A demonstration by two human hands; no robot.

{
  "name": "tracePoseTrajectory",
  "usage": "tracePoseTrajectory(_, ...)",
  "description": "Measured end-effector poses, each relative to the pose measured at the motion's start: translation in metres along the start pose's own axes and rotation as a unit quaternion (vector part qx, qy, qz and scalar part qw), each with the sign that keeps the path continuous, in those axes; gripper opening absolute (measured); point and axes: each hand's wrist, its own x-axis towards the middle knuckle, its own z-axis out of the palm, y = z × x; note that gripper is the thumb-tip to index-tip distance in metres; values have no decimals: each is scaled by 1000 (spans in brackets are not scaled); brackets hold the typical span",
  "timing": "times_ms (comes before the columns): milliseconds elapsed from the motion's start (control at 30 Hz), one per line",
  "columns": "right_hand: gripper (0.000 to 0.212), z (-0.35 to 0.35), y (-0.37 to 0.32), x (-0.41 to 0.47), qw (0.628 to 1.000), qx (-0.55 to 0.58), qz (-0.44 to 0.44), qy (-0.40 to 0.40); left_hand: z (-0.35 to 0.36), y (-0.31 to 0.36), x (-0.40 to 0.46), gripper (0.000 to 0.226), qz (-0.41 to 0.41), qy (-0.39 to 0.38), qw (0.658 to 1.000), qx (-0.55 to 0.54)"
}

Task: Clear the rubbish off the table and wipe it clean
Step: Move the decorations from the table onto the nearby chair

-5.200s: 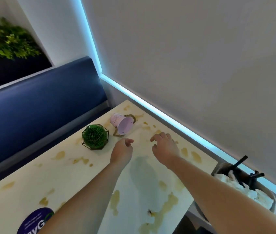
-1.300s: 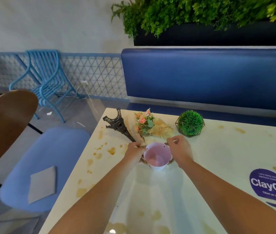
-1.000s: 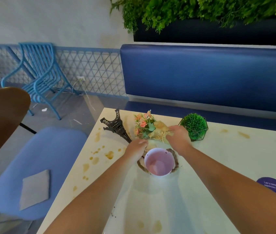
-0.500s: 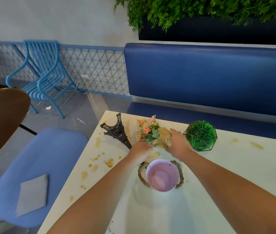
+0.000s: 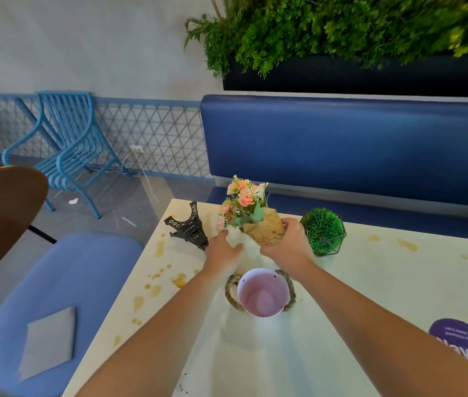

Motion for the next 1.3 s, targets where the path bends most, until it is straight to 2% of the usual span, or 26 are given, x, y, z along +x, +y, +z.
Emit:
tracePoseTrajectory(133, 97, -1, -7, -19, 998, 46, -7, 33, 0, 12, -22, 55, 65, -22, 981, -181)
tracePoseTrajectory(200, 98, -2, -9, -29, 998, 38, -19, 43, -1, 17, -35, 57, 89, -38, 969, -228)
tracePoseTrajectory(267, 84, -3, -10, -39, 998, 30, -38, 50, -1, 16, -46, 69, 110, -75, 965, -227)
tracePoseTrajectory(300, 73, -4, -10, -44, 997, 32, -49, 51, -2, 18, -51, 63, 113, -81, 963, -230)
tracePoseTrajectory(400, 58, -6, -9, -62, 995, 58, -80, 15, 0, 19, -66, 40, 76, -71, 962, -254)
tracePoseTrajectory(500, 61, -11, -3, -77, 987, 124, -90, -54, 5, 12, -74, 58, 26, -39, 958, -284)
tracePoseTrajectory(633, 51, -15, 13, -88, 980, 99, -129, -114, 16, -3, -88, 62, 17, 21, 960, -279)
tracePoseTrajectory(800, 56, -20, 33, -95, 983, 20, -162, -87, 26, -10, -112, 65, 50, 82, 967, -235)
tracePoseTrajectory(900, 55, -19, 40, -97, 983, -36, -165, -68, 37, -17, -118, 88, 10, 123, 987, -98)
tracePoseTrajectory(967, 58, -17, 48, -97, 984, -49, -154, -73, 45, -21, -118, 90, -18, 131, 991, -32)
tracePoseTrajectory(1067, 57, -15, 62, -100, 986, 35, -113, -119, 51, -20, -120, 77, -19, 143, 990, -8)
tracePoseTrajectory(1300, 49, -19, 71, -106, 965, 157, -108, -181, 65, -24, -125, 82, 2, 182, 983, -25)
